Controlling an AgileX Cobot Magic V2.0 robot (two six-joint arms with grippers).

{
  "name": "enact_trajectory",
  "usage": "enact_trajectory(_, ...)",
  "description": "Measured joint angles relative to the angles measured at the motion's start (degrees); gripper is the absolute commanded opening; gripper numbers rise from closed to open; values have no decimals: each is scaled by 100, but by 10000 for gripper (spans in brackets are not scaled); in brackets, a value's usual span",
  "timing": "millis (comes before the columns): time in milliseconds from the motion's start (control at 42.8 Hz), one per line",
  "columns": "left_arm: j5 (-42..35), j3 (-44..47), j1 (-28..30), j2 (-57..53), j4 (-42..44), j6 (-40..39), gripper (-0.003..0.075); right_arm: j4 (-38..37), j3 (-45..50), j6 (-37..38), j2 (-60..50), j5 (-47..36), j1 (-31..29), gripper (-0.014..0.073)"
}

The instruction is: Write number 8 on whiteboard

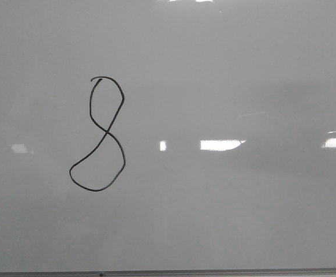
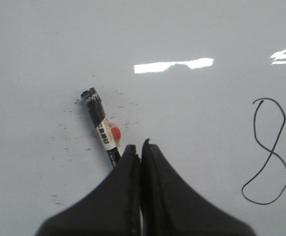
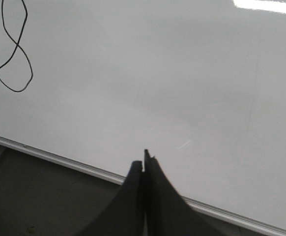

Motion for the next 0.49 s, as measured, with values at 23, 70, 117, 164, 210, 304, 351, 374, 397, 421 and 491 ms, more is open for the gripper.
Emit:
enact_trajectory(23,0,34,-17,-57,171,-168,-21,0,0,0,0,0,0,-56)
enact_trajectory(70,-4,122,-81,-193,556,-645,-21,0,0,0,0,-10,0,-56)
enact_trajectory(117,-62,242,-149,-396,1032,-1110,-21,0,0,0,0,-8,0,-56)
enact_trajectory(164,-156,435,-212,-595,1423,-1562,-21,0,0,0,0,-8,0,-56)
enact_trajectory(210,-313,681,-264,-849,1816,-2082,-21,0,0,0,0,-8,0,-56)
enact_trajectory(304,-621,1223,-308,-1358,2238,-2576,-21,0,0,0,0,-8,0,-56)
enact_trajectory(351,-774,1524,-311,-1622,2331,-2748,-21,0,0,0,0,-8,0,-56)
enact_trajectory(374,-830,1650,-311,-1730,2358,-2785,-21,0,0,0,0,-8,0,-56)
enact_trajectory(397,-893,1773,-321,-1873,2413,-2859,-21,0,0,0,0,-8,0,-56)
enact_trajectory(421,-934,1926,-321,-1974,2453,-2937,-21,0,0,0,0,-8,0,-56)
enact_trajectory(491,-1010,2256,-321,-2285,2539,-3088,-21,0,0,0,0,-8,0,-56)
